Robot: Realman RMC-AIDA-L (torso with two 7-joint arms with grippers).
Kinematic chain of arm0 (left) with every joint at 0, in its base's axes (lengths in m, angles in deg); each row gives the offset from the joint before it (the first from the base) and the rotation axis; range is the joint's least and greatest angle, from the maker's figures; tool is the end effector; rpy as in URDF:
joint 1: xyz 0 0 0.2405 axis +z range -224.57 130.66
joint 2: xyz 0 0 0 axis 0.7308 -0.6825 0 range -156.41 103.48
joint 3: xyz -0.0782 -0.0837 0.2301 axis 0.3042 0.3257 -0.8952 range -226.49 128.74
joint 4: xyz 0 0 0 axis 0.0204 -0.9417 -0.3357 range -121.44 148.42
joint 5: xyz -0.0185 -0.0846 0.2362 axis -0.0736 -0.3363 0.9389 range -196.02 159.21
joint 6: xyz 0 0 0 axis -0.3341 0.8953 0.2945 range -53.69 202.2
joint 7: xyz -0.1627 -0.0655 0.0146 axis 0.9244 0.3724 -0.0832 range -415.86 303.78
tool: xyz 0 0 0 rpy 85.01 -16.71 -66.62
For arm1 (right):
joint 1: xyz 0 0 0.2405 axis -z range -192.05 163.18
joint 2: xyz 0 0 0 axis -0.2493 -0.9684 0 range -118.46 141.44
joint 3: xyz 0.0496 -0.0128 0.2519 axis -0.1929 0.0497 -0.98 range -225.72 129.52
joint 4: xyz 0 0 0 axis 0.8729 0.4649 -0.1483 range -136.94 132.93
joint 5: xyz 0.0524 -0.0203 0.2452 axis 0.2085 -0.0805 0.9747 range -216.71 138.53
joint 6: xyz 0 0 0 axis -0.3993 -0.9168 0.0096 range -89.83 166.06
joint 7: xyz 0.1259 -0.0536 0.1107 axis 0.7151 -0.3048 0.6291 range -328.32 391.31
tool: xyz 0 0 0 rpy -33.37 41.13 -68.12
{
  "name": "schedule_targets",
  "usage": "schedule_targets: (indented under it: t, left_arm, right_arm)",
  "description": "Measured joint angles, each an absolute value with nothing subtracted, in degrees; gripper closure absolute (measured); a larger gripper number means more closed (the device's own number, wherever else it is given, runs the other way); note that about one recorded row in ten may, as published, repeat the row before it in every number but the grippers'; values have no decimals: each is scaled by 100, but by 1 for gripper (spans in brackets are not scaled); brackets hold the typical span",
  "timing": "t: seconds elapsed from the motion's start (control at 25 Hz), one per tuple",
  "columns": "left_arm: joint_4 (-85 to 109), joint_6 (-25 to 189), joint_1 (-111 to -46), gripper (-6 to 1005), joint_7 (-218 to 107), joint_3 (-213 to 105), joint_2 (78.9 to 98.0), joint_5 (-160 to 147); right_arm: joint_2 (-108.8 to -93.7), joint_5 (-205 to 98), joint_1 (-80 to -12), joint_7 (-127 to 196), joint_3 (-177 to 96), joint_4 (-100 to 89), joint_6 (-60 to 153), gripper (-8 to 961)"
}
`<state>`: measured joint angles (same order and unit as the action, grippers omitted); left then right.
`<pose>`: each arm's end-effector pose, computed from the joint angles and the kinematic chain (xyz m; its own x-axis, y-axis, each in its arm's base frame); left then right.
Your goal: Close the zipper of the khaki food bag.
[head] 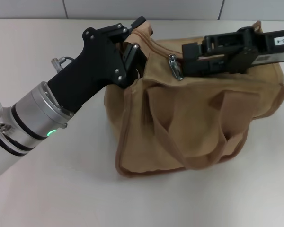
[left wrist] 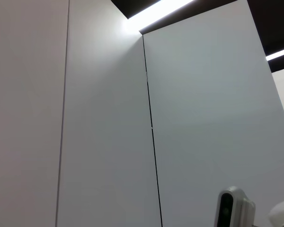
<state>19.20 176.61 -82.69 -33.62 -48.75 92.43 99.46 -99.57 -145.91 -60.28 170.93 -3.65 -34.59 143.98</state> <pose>-0.1998 0.3313 -0.0711 0.4065 -0.2898 0.8664 0.3150 -0.8458 -0.4307 0.1623 0.4017 0.0166 0.3436 -0.9148 -0.2125 -0.7526 -0.4036 0.5203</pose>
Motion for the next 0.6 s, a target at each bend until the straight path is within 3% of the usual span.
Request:
schedule_targets:
  t: [0.28, 0.6]
  left_arm:
    - [1929, 17633, -8295, 978, -3360, -4899, 9246, 9945]
    - [1938, 17622, -8274, 979, -3354, -4904, 9254, 9940]
  right_arm:
    - [-10199, -14591, -6247, 16881, -196, -3525, 14448, 265]
    - [-10202, -14529, -6221, 16715, -205, -3576, 14459, 264]
